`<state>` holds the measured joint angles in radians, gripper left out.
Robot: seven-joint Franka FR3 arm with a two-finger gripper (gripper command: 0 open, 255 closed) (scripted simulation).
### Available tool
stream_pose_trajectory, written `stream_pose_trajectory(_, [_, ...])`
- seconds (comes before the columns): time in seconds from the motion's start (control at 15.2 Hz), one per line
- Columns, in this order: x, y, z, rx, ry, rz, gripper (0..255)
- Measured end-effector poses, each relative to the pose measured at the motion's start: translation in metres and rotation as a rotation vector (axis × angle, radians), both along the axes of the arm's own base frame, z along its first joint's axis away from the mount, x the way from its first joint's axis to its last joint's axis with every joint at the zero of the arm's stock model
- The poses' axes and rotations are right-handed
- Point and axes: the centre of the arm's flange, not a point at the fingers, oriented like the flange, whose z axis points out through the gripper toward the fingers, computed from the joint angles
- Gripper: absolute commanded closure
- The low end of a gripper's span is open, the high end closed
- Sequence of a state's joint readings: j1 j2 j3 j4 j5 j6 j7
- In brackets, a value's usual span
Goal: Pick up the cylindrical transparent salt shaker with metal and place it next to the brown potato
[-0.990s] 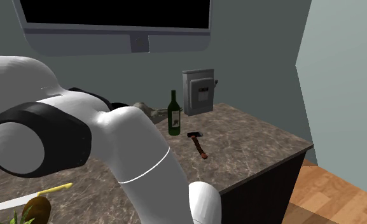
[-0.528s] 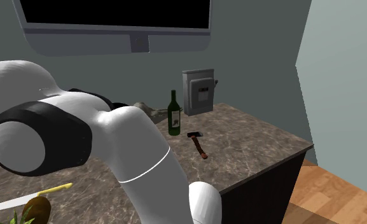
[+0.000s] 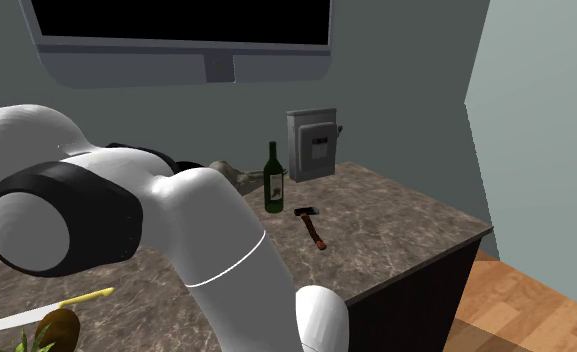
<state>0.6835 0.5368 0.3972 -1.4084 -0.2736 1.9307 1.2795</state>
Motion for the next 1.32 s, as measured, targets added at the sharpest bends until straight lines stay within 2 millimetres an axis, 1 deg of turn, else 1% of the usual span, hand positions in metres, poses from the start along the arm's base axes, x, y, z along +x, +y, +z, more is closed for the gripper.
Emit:
stream_pose_trajectory(0.4, [0.0,0.0,-0.004,0.001,0.0,0.0,255])
stream_pose_trajectory(0.46, [0.0,0.0,-0.005,0.001,0.0,0.0,0])
stream_pose_trajectory(0.86, [0.0,0.0,-0.004,0.001,-0.001,0.0,0])
stream_pose_trajectory(0.92, [0.0,-0.001,0.002,0.001,0.0,0.0,0])
stream_pose_trajectory(1.12, [-0.004,0.0,0.036,0.002,-0.001,0.0,0])
stream_pose_trajectory(1.19, [-0.004,-0.001,0.041,0.002,-0.002,0.0,0])
stream_pose_trajectory(1.32, [-0.004,0.0,0.044,0.001,-0.001,0.0,0])
